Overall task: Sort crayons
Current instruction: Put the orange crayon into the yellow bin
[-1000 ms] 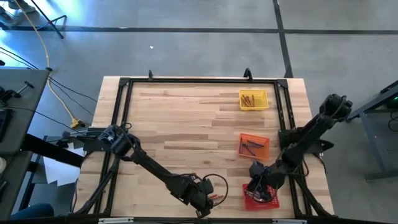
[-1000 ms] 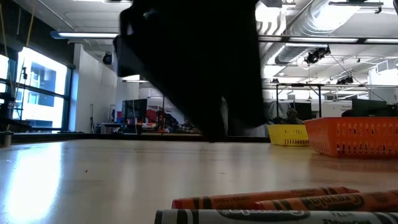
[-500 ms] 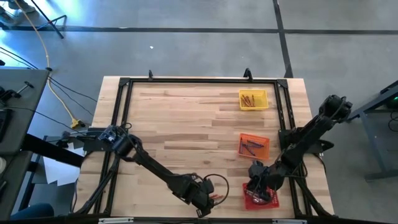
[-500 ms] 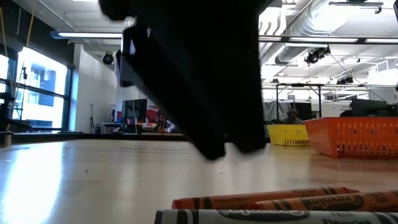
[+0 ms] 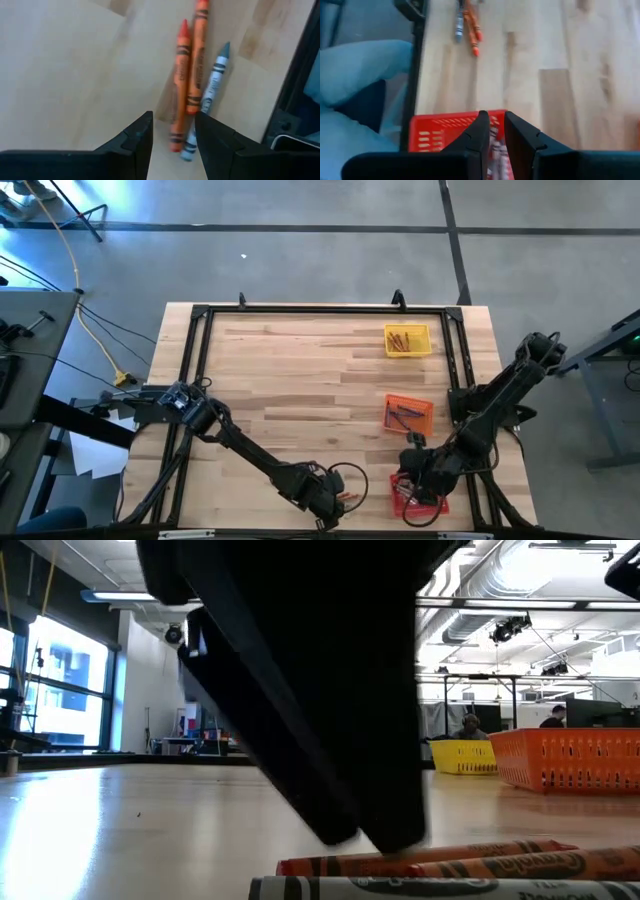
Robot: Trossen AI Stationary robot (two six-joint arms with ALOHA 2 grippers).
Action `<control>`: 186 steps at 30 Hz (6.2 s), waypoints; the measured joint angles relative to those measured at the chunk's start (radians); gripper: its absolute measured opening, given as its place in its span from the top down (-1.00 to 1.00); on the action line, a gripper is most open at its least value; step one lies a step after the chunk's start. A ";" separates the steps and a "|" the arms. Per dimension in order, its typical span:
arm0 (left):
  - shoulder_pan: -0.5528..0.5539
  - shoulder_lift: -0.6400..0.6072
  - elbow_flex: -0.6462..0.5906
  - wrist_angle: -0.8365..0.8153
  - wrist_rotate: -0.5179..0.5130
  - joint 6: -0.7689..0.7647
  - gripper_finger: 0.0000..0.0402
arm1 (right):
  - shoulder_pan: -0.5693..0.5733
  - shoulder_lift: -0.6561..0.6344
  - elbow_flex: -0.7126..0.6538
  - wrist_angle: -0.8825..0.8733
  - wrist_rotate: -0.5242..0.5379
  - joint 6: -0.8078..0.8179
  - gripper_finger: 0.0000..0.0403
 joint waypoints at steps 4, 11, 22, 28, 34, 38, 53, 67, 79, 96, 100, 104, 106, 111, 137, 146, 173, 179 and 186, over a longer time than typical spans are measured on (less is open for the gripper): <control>-0.003 0.014 0.002 0.002 0.008 -0.009 0.35 | 0.000 0.000 0.034 -0.085 0.009 0.018 0.74; -0.001 0.025 0.005 -0.019 -0.004 -0.007 0.35 | 0.016 0.000 0.038 -0.108 0.009 0.036 0.74; 0.034 0.036 0.004 -0.052 -0.011 0.000 0.35 | 0.039 0.000 0.038 -0.116 0.009 0.048 0.74; 0.060 0.069 0.006 -0.060 0.017 0.010 0.52 | 0.039 0.000 0.038 -0.117 0.009 0.048 0.74; 0.081 0.083 0.010 -0.057 0.072 0.011 0.94 | 0.039 0.000 0.038 -0.119 0.010 0.048 0.74; 0.093 0.062 0.005 -0.055 0.041 0.010 0.97 | 0.039 0.000 0.038 -0.131 0.015 0.048 0.74; 0.145 -0.060 -0.004 -0.098 -0.315 0.025 1.00 | 0.036 0.000 0.038 -0.226 0.069 0.048 0.74; 0.053 -0.281 -0.001 -0.127 -0.697 0.029 1.00 | -0.055 -0.145 0.038 -0.345 0.618 -0.013 0.74; -0.131 -0.345 0.000 -0.143 -1.080 0.010 1.00 | -0.523 -0.299 -0.199 0.589 0.106 -0.653 0.74; -0.102 -0.339 0.001 -0.137 -1.204 0.012 1.00 | -0.651 -0.156 -0.436 1.442 -0.393 -0.576 0.68; -0.078 -0.330 0.000 -0.132 -1.169 0.012 1.00 | -0.618 -0.150 -0.436 1.464 -0.391 -0.651 0.51; -0.070 -0.330 0.000 -0.127 -1.170 0.012 1.00 | -0.615 -0.150 -0.435 1.479 -0.345 -0.659 0.30; -0.066 -0.330 0.000 -0.115 -1.170 0.013 1.00 | -0.615 -0.147 -0.435 1.467 -0.305 -0.660 0.22; -0.043 -0.314 0.002 -0.026 -1.163 0.085 1.00 | -0.599 -0.125 -0.432 1.463 -0.296 -0.660 0.12; 0.019 -0.291 0.001 0.106 -1.092 0.223 1.00 | -0.565 -0.067 -0.237 1.233 -0.220 -0.746 0.26; 0.022 -0.283 0.000 0.113 -1.097 0.238 1.00 | -0.564 -0.068 -0.237 1.237 -0.221 -0.734 0.90; -0.001 -0.283 0.000 0.158 -1.022 0.328 0.39 | -0.716 -0.079 -0.104 0.645 0.020 -0.701 0.99; -0.024 -0.283 0.000 0.150 -0.983 0.302 0.40 | -0.848 -0.078 0.117 -0.026 0.060 -0.732 0.99; -0.054 -0.283 0.000 0.132 -0.987 0.301 0.40 | -1.059 -0.079 0.285 -0.468 -0.023 -0.745 0.99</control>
